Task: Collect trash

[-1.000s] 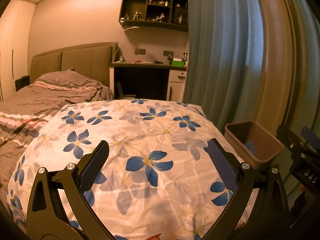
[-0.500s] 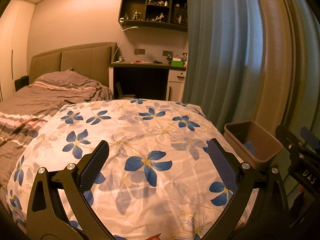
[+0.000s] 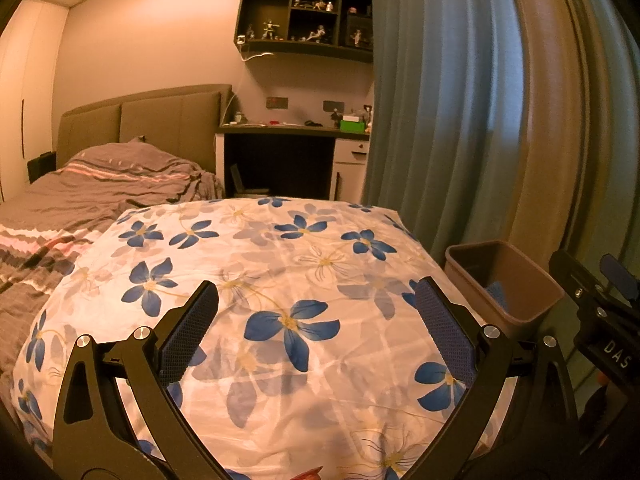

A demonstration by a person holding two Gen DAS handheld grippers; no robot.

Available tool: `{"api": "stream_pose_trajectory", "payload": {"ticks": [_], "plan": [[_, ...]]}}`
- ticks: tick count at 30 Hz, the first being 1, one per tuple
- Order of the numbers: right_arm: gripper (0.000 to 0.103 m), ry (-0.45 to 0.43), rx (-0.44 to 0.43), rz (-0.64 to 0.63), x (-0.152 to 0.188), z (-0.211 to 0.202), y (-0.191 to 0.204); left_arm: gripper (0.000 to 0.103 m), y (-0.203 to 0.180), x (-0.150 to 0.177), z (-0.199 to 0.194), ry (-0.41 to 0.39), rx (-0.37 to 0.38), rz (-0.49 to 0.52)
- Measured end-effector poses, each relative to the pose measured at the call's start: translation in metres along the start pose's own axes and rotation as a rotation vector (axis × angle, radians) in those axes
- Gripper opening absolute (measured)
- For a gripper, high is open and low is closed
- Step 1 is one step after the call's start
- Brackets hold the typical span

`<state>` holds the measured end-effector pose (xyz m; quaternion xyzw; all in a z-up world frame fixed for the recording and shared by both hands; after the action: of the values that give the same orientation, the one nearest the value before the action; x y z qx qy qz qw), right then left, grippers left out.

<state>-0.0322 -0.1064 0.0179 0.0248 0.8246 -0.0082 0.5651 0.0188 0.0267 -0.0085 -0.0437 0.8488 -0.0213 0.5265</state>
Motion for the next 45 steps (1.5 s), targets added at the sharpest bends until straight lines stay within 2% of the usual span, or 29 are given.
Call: {"api": "stream_pose_trajectory", "payload": {"ticks": [45], "plan": [[0.097,0.002,-0.005,0.001,-0.0008,-0.0005,-0.0041,0.097,-0.0027,0.0014,-0.0006,0.001,0.007,0.001]]}}
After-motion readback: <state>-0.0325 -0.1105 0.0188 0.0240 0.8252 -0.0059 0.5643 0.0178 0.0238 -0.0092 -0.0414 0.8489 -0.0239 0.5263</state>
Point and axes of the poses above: each gripper's, at about its wrist camera, not at the fingertips, and z roughly the way its jaws point, y to its left, x to its underside, the point moved 2 cm from there along z, roughly the way its jaws point, and after that the axes turned 4 degrees about y, right-handed, at the moved point
